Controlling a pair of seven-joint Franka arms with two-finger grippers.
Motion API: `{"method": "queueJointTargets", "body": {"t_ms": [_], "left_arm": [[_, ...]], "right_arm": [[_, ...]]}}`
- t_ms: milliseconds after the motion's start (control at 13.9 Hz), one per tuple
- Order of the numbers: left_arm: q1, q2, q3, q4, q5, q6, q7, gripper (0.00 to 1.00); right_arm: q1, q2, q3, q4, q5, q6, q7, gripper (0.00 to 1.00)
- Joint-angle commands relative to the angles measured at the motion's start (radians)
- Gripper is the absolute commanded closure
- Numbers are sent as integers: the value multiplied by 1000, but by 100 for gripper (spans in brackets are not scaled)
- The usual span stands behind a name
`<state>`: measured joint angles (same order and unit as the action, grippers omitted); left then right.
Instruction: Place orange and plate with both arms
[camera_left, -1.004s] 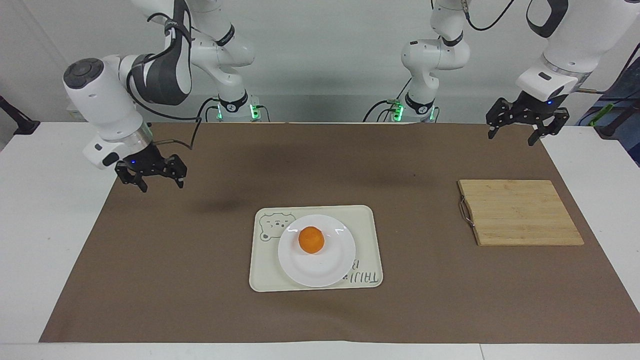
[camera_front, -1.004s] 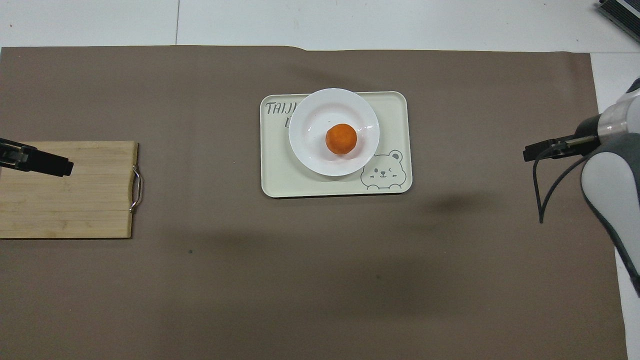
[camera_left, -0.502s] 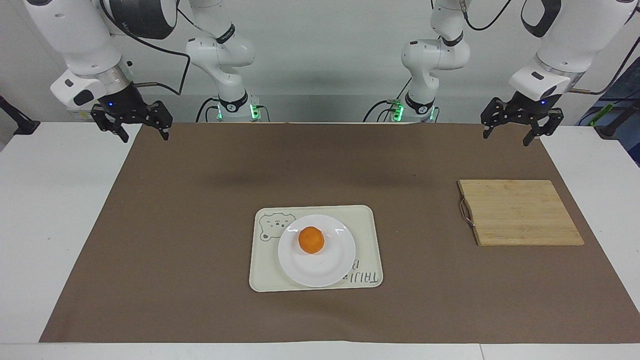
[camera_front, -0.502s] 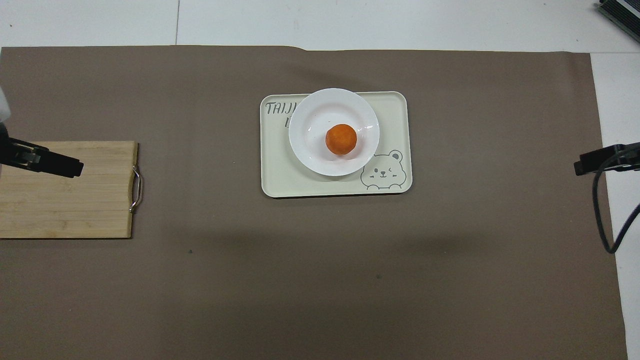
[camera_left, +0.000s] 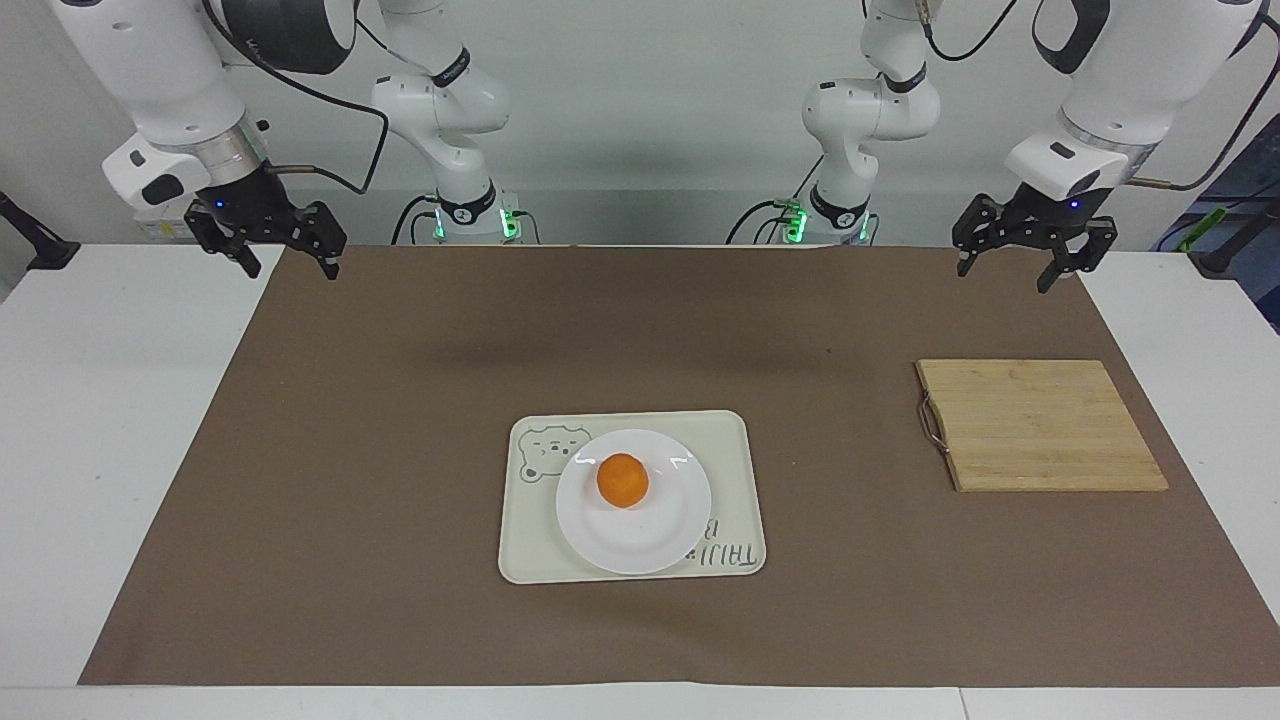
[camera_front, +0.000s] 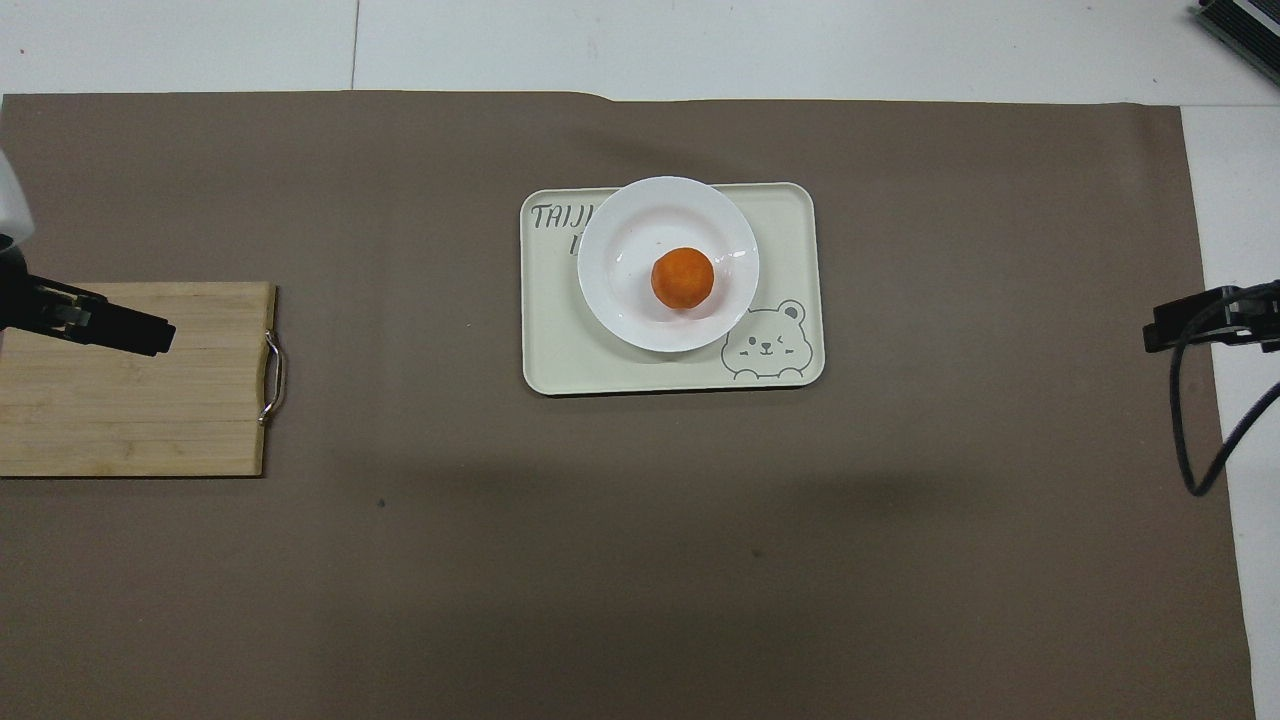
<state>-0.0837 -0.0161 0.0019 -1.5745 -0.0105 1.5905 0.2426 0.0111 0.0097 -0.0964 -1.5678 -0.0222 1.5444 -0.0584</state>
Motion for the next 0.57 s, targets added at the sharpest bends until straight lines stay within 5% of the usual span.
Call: {"method": "queueJointTargets", "body": {"t_ms": [0, 502], "left_arm": [[2, -4, 6, 10, 4, 2, -70, 0], [2, -2, 10, 10, -6, 22, -89, 0]], "right_arm": [[-8, -28, 14, -34, -4, 11, 32, 0], [-10, -28, 12, -34, -4, 11, 34, 0]]}}
